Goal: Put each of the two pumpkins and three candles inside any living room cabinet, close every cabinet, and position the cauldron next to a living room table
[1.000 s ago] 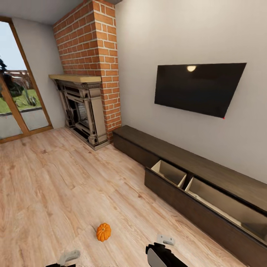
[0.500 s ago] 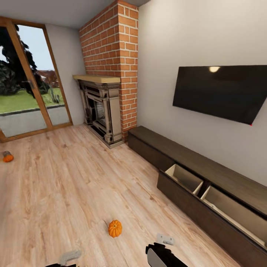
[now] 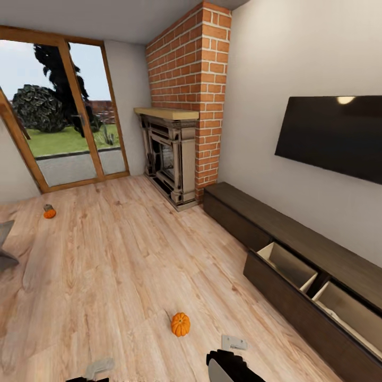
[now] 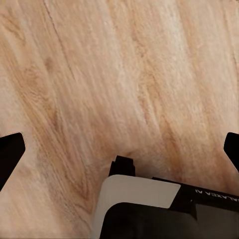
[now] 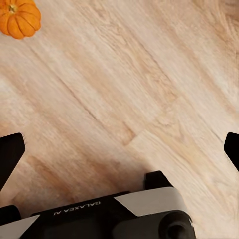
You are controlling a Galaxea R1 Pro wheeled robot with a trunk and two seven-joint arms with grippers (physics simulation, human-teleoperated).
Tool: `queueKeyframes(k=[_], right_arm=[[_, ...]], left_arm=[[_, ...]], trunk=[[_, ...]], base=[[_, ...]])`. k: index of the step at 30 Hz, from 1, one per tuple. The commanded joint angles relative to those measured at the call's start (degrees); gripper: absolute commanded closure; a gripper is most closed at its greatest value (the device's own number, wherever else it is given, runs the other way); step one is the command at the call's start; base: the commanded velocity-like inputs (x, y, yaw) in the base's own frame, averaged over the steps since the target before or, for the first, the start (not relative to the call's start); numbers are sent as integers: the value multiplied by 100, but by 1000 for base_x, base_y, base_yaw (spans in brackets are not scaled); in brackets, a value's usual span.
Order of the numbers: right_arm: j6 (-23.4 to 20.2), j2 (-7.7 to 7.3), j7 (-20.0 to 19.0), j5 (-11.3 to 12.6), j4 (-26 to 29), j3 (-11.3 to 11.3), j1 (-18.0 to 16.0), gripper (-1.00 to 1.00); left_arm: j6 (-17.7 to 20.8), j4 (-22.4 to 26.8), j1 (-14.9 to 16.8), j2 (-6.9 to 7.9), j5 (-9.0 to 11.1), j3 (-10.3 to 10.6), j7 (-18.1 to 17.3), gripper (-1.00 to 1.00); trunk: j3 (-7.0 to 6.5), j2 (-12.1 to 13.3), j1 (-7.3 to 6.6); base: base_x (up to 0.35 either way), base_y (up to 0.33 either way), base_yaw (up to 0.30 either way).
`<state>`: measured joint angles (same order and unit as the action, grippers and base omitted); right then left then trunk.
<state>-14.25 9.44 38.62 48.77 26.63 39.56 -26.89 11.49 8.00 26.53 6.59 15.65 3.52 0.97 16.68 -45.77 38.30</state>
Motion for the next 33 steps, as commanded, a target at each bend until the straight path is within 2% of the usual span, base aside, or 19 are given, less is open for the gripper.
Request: queueKeyframes(k=[1,13,33], right_arm=[[0,5,0,0,0,16,0,-100],[1,22,5,1,0,51,0,-100],[1,56,8,1,0,43,0,-100]], left_arm=[[-2,0,0,0,0,1,-2,-100],[1,0,1,0,0,8,0,-100],[1,0,0,12,0,8,0,-100]], trunk=[[0,0,0],[0,0,0],[-43,0,0]], base=[[0,0,291],[34,11,291],[256,204,289]])
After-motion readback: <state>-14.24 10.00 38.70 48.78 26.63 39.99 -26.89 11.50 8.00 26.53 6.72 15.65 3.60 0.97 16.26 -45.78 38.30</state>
